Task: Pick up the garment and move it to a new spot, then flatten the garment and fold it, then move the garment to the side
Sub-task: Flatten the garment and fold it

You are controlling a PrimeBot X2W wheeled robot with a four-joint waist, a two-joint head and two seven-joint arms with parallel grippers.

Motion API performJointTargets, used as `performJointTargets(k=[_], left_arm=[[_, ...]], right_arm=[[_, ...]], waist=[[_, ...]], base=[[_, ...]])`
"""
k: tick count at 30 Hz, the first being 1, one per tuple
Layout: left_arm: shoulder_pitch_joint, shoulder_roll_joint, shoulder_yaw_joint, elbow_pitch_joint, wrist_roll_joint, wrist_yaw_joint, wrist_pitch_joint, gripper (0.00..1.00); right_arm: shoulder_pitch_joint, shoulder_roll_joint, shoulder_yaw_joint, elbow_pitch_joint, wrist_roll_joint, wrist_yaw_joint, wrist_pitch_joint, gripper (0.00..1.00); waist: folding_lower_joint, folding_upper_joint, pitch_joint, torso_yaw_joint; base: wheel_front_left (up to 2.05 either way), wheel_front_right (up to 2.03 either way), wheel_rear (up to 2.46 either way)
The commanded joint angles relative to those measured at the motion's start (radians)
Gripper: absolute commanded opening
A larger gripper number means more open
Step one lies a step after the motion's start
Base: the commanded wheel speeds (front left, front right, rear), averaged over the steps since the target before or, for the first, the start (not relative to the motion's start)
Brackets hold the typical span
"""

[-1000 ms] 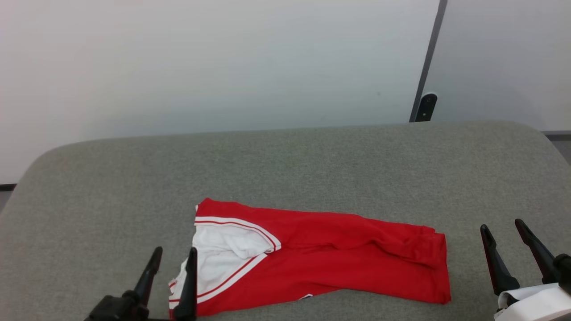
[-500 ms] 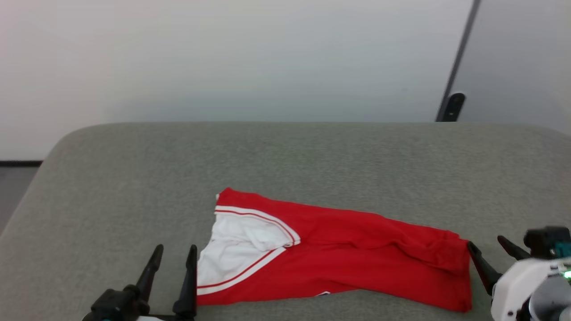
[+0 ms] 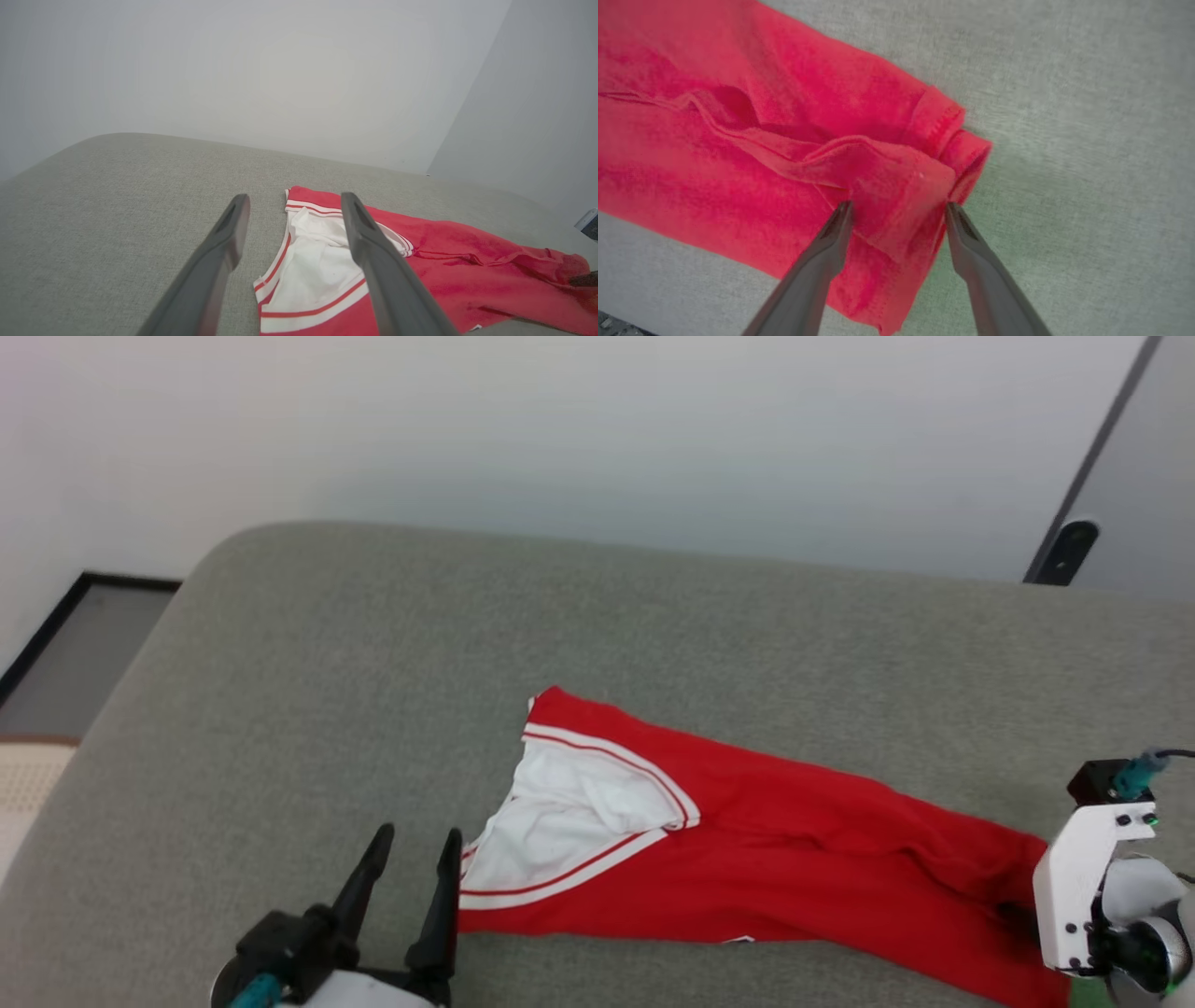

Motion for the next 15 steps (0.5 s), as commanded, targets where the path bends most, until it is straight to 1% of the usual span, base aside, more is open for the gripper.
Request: performJointTargets(k=[1,6,7,8,9,11,15], left_arm=[[-0.015,0.002,-0.005,0.004,-0.009,-0.002,-0.001,1.0],[-0.059,0.001,-0.03,0.011,-0.019,-0.002,-0.001,1.0],[-0.067,0.0,-0.035,0.013,-0.021,-0.002,-0.001,1.0],[-0.074,-0.001,-0.038,0.016,-0.023,-0.002,-0.001,1.0],[-0.081,-0.002,-0.041,0.018,-0.027,-0.002,-0.001,1.0],[-0.09,-0.003,-0.041,0.023,-0.033,-0.003,-0.001,1.0],[-0.101,0.002,-0.038,0.031,-0.041,-0.003,-0.001,1.0]], right_arm=[[-0.014,0.008,-0.008,0.018,-0.012,-0.001,0.007,1.0],[-0.07,0.041,-0.029,0.111,-0.065,-0.001,0.019,1.0],[-0.074,0.048,-0.026,0.126,-0.066,-0.001,0.017,0.92],[-0.08,0.053,-0.03,0.143,-0.068,-0.001,0.008,0.27],[-0.083,0.058,-0.027,0.154,-0.067,-0.001,0.0,0.0],[-0.088,0.062,-0.022,0.177,-0.06,-0.001,-0.011,0.0],[-0.102,0.05,-0.011,0.207,-0.047,-0.001,-0.032,0.0]], waist=[[0.0,0.0,0.044,0.038],[0.0,0.0,0.089,0.065],[0.0,0.0,0.096,0.07],[0.0,0.0,0.101,0.074],[0.0,0.0,0.105,0.079],[0.0,0.0,0.111,0.083],[0.0,0.0,0.115,0.084]], base=[[0.0,0.0,0.0],[0.0,0.0,0.0],[0.0,0.0,0.0],[0.0,0.0,0.0],[0.0,0.0,0.0],[0.0,0.0,0.0],[0.0,0.0,0.0]])
